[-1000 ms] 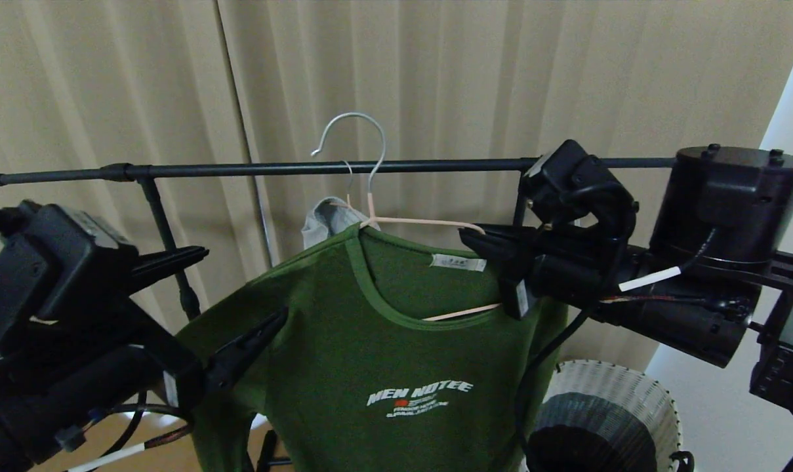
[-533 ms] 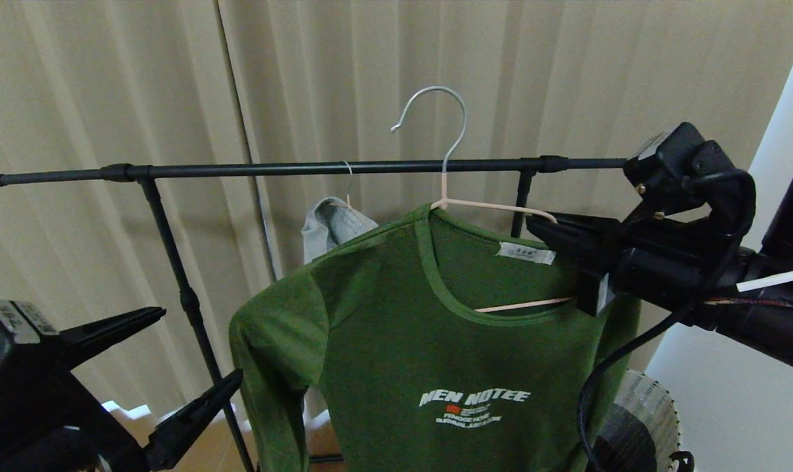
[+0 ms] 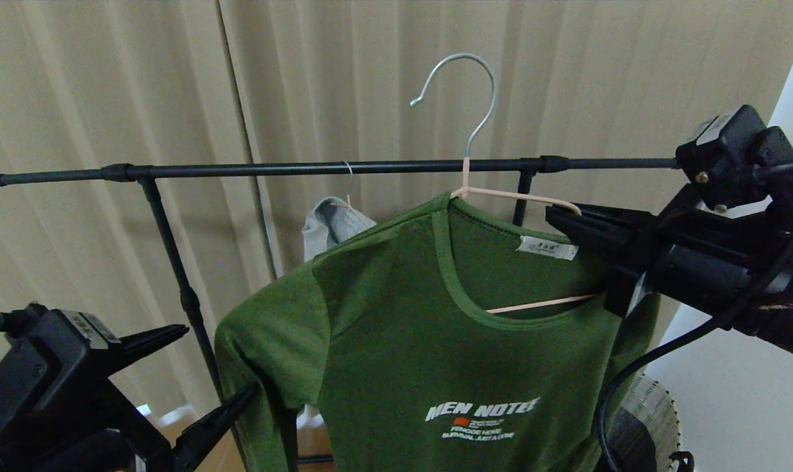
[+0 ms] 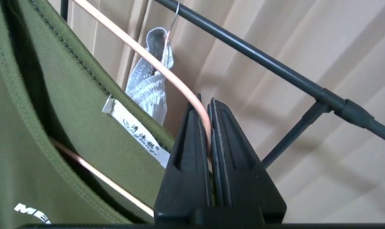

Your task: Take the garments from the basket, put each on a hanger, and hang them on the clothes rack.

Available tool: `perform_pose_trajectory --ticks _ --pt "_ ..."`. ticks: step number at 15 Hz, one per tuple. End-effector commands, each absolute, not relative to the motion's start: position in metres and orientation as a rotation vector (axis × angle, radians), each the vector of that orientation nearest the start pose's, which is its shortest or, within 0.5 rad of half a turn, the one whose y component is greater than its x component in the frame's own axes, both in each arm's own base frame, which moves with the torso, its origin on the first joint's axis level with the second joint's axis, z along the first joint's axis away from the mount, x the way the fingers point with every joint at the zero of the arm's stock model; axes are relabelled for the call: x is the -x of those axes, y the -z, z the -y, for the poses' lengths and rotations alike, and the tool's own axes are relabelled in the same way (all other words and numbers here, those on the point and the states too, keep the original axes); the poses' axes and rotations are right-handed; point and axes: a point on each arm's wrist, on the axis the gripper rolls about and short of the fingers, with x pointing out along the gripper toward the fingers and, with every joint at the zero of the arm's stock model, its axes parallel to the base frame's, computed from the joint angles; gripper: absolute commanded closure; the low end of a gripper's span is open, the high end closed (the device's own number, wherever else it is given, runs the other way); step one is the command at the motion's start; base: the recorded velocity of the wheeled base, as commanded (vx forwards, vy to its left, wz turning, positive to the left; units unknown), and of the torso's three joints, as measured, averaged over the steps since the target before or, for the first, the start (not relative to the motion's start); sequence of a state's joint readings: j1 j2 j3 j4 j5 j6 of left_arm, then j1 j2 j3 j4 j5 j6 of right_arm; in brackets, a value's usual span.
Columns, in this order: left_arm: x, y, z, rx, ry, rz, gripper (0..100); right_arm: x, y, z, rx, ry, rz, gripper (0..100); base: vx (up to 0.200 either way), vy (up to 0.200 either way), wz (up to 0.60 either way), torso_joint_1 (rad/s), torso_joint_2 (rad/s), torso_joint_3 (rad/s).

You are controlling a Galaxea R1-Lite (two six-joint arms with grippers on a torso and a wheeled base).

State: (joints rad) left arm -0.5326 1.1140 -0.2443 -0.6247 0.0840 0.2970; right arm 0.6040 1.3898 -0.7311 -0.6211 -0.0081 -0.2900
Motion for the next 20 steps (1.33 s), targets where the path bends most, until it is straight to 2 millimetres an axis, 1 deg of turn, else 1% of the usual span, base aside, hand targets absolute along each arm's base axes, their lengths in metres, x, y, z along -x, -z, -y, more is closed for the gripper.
perform_pose_trajectory --ticks 1,3,4,5,6,7,10,12,14,17,18,20 --pt "-0.123 -0.156 0.070 -0.374 0.480 -0.193 100 -0.189 -0.244 -0.130 0.292 -0.596 0.054 100 0.000 0.000 0.00 0.000 0.00 0.000" --pt "-0.123 -0.155 0.070 -0.375 0.479 -0.200 100 -0.187 -0.243 -0.128 0.290 -0.592 0.059 100 0.000 0.000 0.00 0.000 0.00 0.000" --pt "-0.123 -0.151 0.062 -0.374 0.431 -0.215 100 -0.185 -0.240 -0.118 0.292 -0.556 0.059 100 0.000 0.000 0.00 0.000 0.00 0.000" --pt "-0.124 -0.150 0.058 -0.372 0.407 -0.225 100 -0.184 -0.236 -0.111 0.296 -0.531 0.049 100 0.000 0.000 0.00 0.000 0.00 0.000" --pt "-0.125 -0.150 0.057 -0.370 0.400 -0.225 100 -0.183 -0.234 -0.108 0.297 -0.523 0.043 100 0.000 0.000 0.00 0.000 0.00 0.000" --pt "-0.123 -0.150 0.053 -0.366 0.384 -0.225 100 -0.181 -0.229 -0.100 0.302 -0.495 0.023 100 0.000 0.000 0.00 0.000 0.00 0.000" --pt "-0.120 -0.143 0.053 -0.371 0.437 -0.238 100 -0.184 -0.217 -0.083 0.306 -0.425 -0.025 100 0.000 0.000 0.00 0.000 0.00 0.000" --pt "-0.118 -0.142 0.052 -0.369 0.457 -0.239 100 -0.182 -0.214 -0.076 0.293 -0.391 0.018 100 0.000 0.000 0.00 0.000 0.00 0.000" --pt "-0.113 -0.134 0.051 -0.374 0.467 -0.265 100 -0.178 -0.209 -0.074 0.288 -0.380 0.061 100 0.000 0.000 0.00 0.000 0.00 0.000" --pt "-0.112 -0.131 0.051 -0.377 0.486 -0.276 100 -0.176 -0.203 -0.073 0.290 -0.382 0.045 100 0.000 0.000 0.00 0.000 0.00 0.000" --pt "-0.112 -0.131 0.051 -0.377 0.489 -0.279 0 -0.175 -0.203 -0.073 0.289 -0.379 0.045 100 0.000 0.000 0.00 0.000 0.00 0.000" --pt "-0.112 -0.131 0.051 -0.378 0.494 -0.277 0 -0.170 -0.202 -0.071 0.288 -0.380 0.048 100 0.000 0.000 0.00 0.000 0.00 0.000"
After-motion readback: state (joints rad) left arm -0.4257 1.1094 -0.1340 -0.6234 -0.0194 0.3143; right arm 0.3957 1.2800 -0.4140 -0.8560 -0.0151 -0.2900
